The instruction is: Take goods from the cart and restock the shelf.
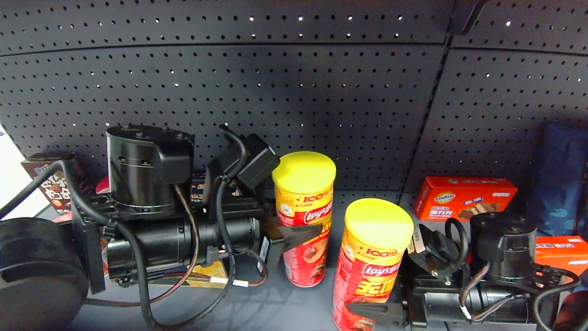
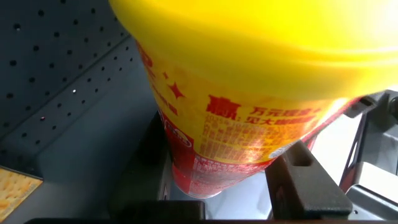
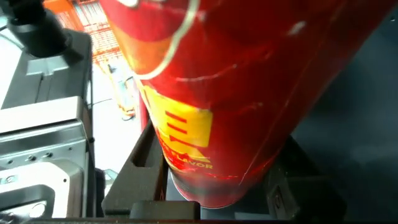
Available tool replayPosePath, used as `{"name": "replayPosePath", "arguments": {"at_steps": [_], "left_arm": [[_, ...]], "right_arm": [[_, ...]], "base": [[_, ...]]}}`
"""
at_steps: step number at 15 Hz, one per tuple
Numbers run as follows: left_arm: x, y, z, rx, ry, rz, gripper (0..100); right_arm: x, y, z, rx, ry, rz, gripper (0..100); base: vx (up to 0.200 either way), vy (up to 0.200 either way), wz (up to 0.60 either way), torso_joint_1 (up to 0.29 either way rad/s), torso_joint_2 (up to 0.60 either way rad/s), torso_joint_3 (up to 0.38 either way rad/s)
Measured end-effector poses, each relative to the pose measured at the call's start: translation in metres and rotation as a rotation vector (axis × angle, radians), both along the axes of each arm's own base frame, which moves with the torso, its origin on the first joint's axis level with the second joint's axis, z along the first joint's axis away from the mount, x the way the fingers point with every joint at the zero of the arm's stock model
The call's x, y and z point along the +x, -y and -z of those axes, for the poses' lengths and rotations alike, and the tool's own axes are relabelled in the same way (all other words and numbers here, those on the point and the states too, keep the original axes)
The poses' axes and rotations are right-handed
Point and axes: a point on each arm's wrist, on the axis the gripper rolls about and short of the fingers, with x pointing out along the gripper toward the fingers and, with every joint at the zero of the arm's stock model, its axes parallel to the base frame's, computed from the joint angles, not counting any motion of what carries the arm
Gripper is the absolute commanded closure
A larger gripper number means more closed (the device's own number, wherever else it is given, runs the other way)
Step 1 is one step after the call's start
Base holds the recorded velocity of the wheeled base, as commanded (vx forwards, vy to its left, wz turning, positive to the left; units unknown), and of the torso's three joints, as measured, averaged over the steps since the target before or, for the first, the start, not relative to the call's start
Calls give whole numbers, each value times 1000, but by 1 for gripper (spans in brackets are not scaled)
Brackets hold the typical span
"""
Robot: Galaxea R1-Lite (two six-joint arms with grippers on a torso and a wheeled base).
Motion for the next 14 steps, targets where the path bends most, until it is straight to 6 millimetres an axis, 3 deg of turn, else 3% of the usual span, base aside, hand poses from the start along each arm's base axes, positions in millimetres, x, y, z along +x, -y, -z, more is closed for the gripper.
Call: {"name": "replayPosePath", "arguments": {"at_steps": [9, 14], "left_arm": [[5, 1, 1, 1, 0, -6, 100], [18, 5, -3, -4, 25, -16, 100]], "right_arm": [[-3, 4, 3, 1, 2, 8, 0], [-26, 25, -7, 28, 8, 35, 0]], "base": [[0, 0, 0, 0, 0, 0], [0, 0, 0, 0, 0, 0]]}}
